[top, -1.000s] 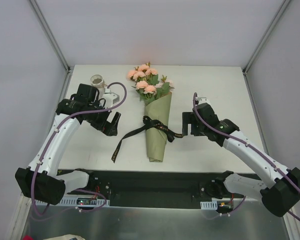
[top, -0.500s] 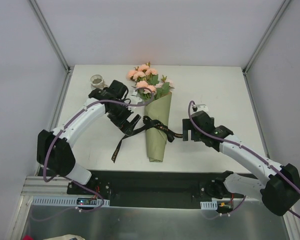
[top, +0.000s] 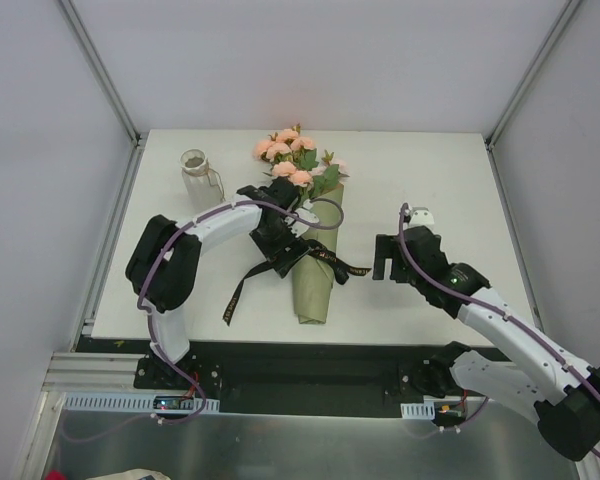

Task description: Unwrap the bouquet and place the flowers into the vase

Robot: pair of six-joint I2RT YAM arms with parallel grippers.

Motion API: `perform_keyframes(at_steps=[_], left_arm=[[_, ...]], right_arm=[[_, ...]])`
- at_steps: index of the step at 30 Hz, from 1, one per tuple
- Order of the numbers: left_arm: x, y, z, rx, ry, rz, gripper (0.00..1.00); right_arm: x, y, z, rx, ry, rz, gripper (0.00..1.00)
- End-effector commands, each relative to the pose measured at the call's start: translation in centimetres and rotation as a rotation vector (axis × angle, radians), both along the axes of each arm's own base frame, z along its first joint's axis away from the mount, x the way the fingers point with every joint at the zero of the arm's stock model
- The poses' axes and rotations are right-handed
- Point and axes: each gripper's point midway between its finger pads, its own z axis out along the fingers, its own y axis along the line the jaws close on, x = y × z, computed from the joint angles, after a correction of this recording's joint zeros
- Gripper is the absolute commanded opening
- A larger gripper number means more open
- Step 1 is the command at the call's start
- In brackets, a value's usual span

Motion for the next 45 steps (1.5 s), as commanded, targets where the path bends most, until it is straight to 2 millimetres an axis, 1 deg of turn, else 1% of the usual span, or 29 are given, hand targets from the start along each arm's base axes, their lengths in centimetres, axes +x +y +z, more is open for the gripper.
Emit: perform_keyframes(at_steps=[1,3,7,8,11,14,15,17,18,19,20,21,22,24,25,26,27,28,29,31,32,33,34,35,36,38,40,44,45], left_arm=[[2.2,-1.0,0.0,-0.005,-0.143,-0.043,0.97],[3.0,-1.3,-0.2,-0.011,-0.181,-0.038,0.97],[3.2,-1.5,-1.2,-0.020,-0.188,-0.031,0.92],[3.0,-1.6,-1.4,-0.023,-0.185,-0.038,0.88],[2.8,-1.7,-2.0,-0.027,-0.183,-0.044,0.81],[2.8,-1.7,-1.9,-0.035,-0.194,-0.042,0.47],[2.7,-1.7,-1.8,-0.034,-0.196,-0.043,0.27],[2.7,-1.4,-1.5,-0.031,-0.208,-0.040,0.15],[2.6,-1.2,-1.5,-0.027,-0.211,-0.040,0.11],[2.6,-1.0,-1.1,-0.023,-0.225,-0.038,0.03],[2.6,-0.8,-0.9,-0.021,-0.232,-0.034,0.00],[2.4,-0.5,-0.8,-0.018,-0.236,-0.033,0.00],[2.6,-0.4,0.2,-0.029,-0.261,-0.025,0.00],[2.5,0.2,0.9,-0.028,-0.280,-0.008,0.00],[2.5,0.4,2.0,-0.041,-0.303,0.003,0.00],[2.5,0.8,2.5,-0.041,-0.316,0.012,0.00],[2.3,1.5,2.8,-0.035,-0.311,0.025,0.00],[2.2,1.7,3.9,-0.052,-0.327,0.038,0.00],[2.0,2.1,4.2,-0.054,-0.325,0.049,0.00],[1.6,3.1,5.0,-0.050,-0.328,0.063,0.00],[1.5,3.4,5.2,-0.049,-0.331,0.067,0.00],[1.4,3.7,5.5,-0.049,-0.338,0.070,0.00],[1.3,4.2,5.6,-0.044,-0.338,0.079,0.00],[1.4,4.5,5.7,-0.041,-0.341,0.085,0.00],[1.4,4.8,5.9,-0.038,-0.344,0.092,0.00],[1.5,5.3,6.1,-0.036,-0.341,0.111,0.00],[1.5,5.7,6.4,-0.039,-0.347,0.123,0.00],[1.3,5.9,6.6,-0.035,-0.345,0.123,0.00],[1.3,5.9,6.7,-0.035,-0.346,0.124,0.00]], right_arm=[[-0.4,-0.2,0.4,0.013,-0.009,-0.006,0.95],[-0.4,-0.1,0.6,0.021,-0.015,-0.005,0.95],[-0.5,0.0,0.7,0.043,-0.027,-0.010,0.94],[-0.5,-0.1,0.6,0.042,-0.026,-0.010,0.93],[-0.6,-0.4,0.5,0.036,-0.031,-0.015,0.92],[-0.5,-0.5,0.3,0.032,-0.037,-0.019,0.89],[-0.5,-0.4,0.2,0.035,-0.037,-0.017,0.87],[-0.4,-0.2,-0.1,0.035,-0.030,-0.015,0.86],[-0.2,0.1,-0.3,0.040,-0.032,-0.010,0.86],[-0.2,0.1,-0.6,0.034,-0.022,-0.008,0.86],[0.0,0.4,-0.7,0.039,-0.024,0.000,0.86],[0.0,0.4,-1.0,0.029,-0.018,0.008,0.87],[0.0,0.4,-1.5,0.010,-0.002,0.016,0.88],[0.3,0.6,-2.4,-0.024,0.021,0.037,0.90],[0.5,0.7,-2.7,-0.035,0.026,0.041,0.91],[0.8,0.8,-2.8,-0.045,0.023,0.046,0.92],[1.0,0.9,-3.6,-0.066,0.045,0.054,0.93],[1.2,1.1,-3.8,-0.085,0.047,0.074,0.93],[1.7,1.4,-3.9,-0.092,0.042,0.078,0.93],[2.2,1.6,-5.1,-0.150,0.078,0.103,0.93],[2.8,1.6,-4.8,-0.178,0.078,0.094,0.92],[3.0,1.6,-5.9,-0.225,0.117,0.095,0.92],[3.1,1.8,-6.2,-0.254,0.127,0.106,0.91],[3.7,2.3,-5.8,-0.269,0.117,0.111,0.90],[3.5,3.0,-6.6,-0.297,0.128,0.140,0.90],[4.1,3.8,-6.6,-0.328,0.098,0.164,0.90],[4.2,4.8,-7.2,-0.351,0.100,0.191,0.90],[5.2,6.4,-7.8,-0.379,0.062,0.250,0.90],[5.2,6.7,-8.4,-0.394,0.072,0.263,0.90]])
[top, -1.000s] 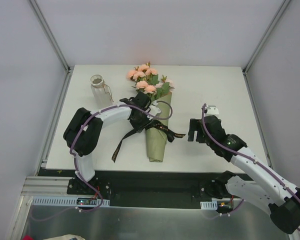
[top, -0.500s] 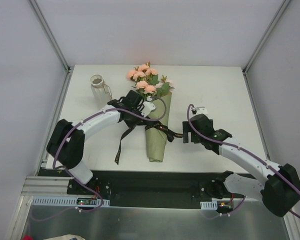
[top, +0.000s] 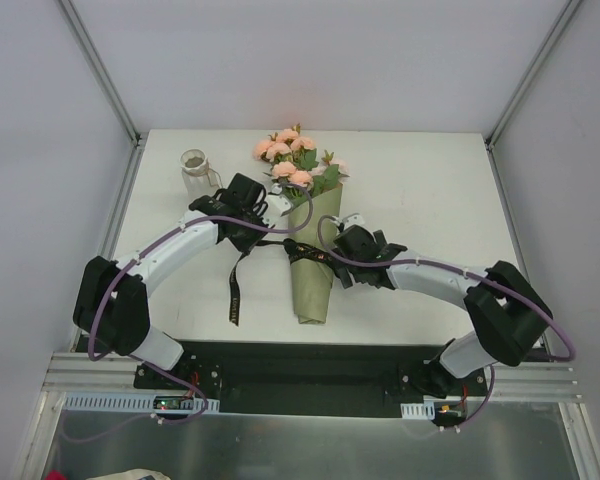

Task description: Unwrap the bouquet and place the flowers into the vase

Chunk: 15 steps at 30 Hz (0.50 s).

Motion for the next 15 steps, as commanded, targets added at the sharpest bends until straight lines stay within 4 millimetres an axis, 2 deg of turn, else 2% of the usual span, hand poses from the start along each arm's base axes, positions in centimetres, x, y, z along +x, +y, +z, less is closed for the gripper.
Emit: perform_keyframes(at_steps=[1,4,7,12,15], left_arm=[[-0.6,0.8,1.2,0.012,-0.016,0.013,0.00],[-0.3,1.3,1.7,0.019,-0.033,0.022,0.00],[0.7,2.5,2.8,0.043,-0.068,0.066,0.00],[2.7,5.7,6.0,0.087,-0.180,0.197,0.00],[2.8,6.5,7.4,0.082,-0.207,0.222,0.00]], right_arm=[[2.3,1.7,0.6,-0.029,-0.076,0.055,0.90],[2.5,2.2,-0.3,-0.032,-0.069,0.071,0.90],[2.6,2.6,-0.7,-0.020,-0.067,0.075,0.90],[3.1,3.7,-0.2,0.029,-0.093,0.097,0.90],[3.3,4.6,-0.1,0.056,-0.095,0.132,0.90]])
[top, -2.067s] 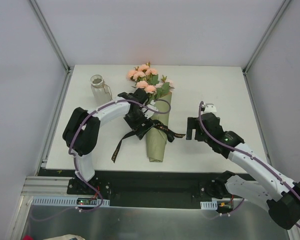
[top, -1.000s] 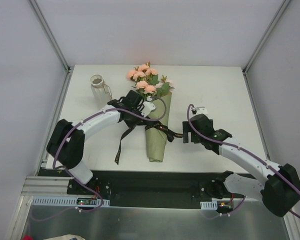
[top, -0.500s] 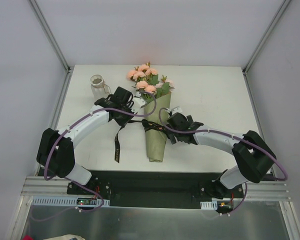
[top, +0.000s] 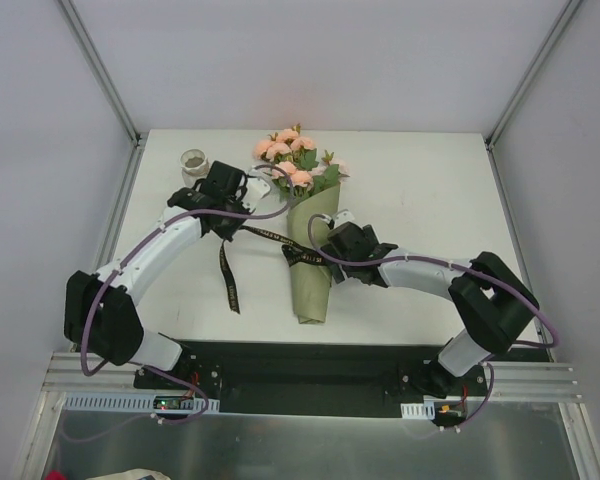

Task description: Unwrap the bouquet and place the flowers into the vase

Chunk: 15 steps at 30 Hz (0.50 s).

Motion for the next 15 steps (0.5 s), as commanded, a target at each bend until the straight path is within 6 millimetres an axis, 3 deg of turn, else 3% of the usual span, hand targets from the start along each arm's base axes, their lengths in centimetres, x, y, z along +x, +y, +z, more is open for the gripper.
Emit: perform_keyframes(at_steps=[1,9,15], left_arm=[[0.8,2.1,4.7,0.006,-0.118,0.079,0.00],[0.8,1.5,3.0,0.008,-0.053,0.071,0.00],[1.5,0.9,2.6,0.007,-0.034,0.065,0.00]], right_arm=[[1.1,2.6,1.0,0.071,-0.041,0.070,0.90],[0.7,7.3,1.9,0.109,-0.069,0.271,0.89],[0.4,10.1,2.4,0.184,-0.049,0.362,0.82]])
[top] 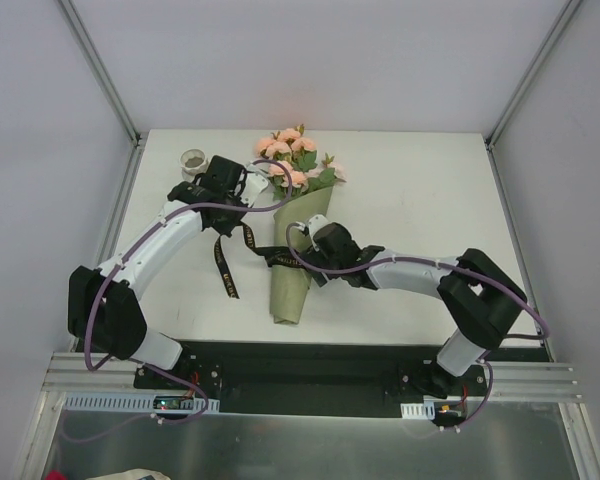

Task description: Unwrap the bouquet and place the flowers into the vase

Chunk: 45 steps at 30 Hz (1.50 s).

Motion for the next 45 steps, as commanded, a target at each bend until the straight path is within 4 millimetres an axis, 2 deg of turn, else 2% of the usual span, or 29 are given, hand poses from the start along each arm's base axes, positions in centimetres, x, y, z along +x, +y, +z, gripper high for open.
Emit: perform_keyframes(at_steps=[1,6,7,9,12,13,15,16,18,21,27,28,32,33,34,35,37,40,45], left_arm=[[0.4,-0.7,0.8,-0.019,0.002,0.006,0.00],[0.3,-0.9,0.1,-0.015,0.023,0.004,0.00],[0.3,-0.9,0.1,-0.014,0.023,0.001,0.00],[0.2,-0.8,0.0,-0.010,0.026,0.004,0.00],[0.1,-0.7,-0.1,-0.009,0.027,0.008,0.00],[0.1,-0.8,-0.1,-0.012,0.027,0.007,0.00],[-0.1,-0.6,-0.2,-0.009,0.028,0.010,0.00],[-0.1,-0.6,-0.1,-0.011,0.028,0.010,0.00],[-0.2,-0.6,-0.1,-0.014,0.029,0.012,0.00],[-0.4,-0.7,-0.1,-0.019,0.029,0.013,0.00],[-0.6,-0.4,-0.1,-0.012,0.026,0.019,0.00],[-0.7,-0.3,-0.1,-0.012,0.026,0.020,0.00],[-0.7,-0.3,-0.1,-0.013,0.026,0.022,0.00],[-0.7,-0.4,0.0,-0.015,0.025,0.022,0.00],[-0.6,-0.4,0.0,-0.014,0.023,0.022,0.00],[-0.7,-0.3,0.0,-0.012,0.025,0.023,0.00],[-0.7,-0.3,0.0,-0.007,0.025,0.020,0.00],[-0.6,-0.3,-0.1,-0.002,0.027,0.012,0.00],[-0.5,-0.5,0.0,-0.014,0.030,0.013,0.00]], right_arm=[[1.0,4.1,2.5,0.119,-0.030,0.101,0.79],[-0.2,6.1,2.0,0.182,0.018,0.189,0.66],[-0.5,6.5,2.0,0.202,0.029,0.205,0.59],[-1.0,6.7,1.4,0.215,0.046,0.219,0.52],[-1.1,6.7,1.1,0.229,0.044,0.220,0.37],[-1.1,6.7,1.1,0.231,0.042,0.219,0.26],[-1.3,6.5,0.8,0.225,0.047,0.221,0.14],[-1.1,6.4,0.8,0.222,0.040,0.213,0.05],[-1.0,6.2,0.8,0.216,0.027,0.203,0.01],[-0.2,5.2,1.1,0.201,-0.023,0.151,0.01],[1.4,1.9,2.2,0.156,-0.153,0.006,0.01],[1.3,1.2,2.0,0.146,-0.165,-0.016,0.01],[1.2,0.4,1.9,0.161,-0.187,-0.050,0.01],[1.1,0.7,1.9,0.174,-0.181,-0.034,0.04],[0.6,1.4,1.8,0.192,-0.162,0.004,0.34],[0.2,1.5,1.5,0.185,-0.154,0.026,0.46],[-0.5,1.8,1.2,0.174,-0.148,0.067,0.60],[-1.5,2.4,0.9,0.129,-0.167,0.127,0.71],[-0.4,2.3,0.6,-0.004,-0.279,0.100,0.73]])
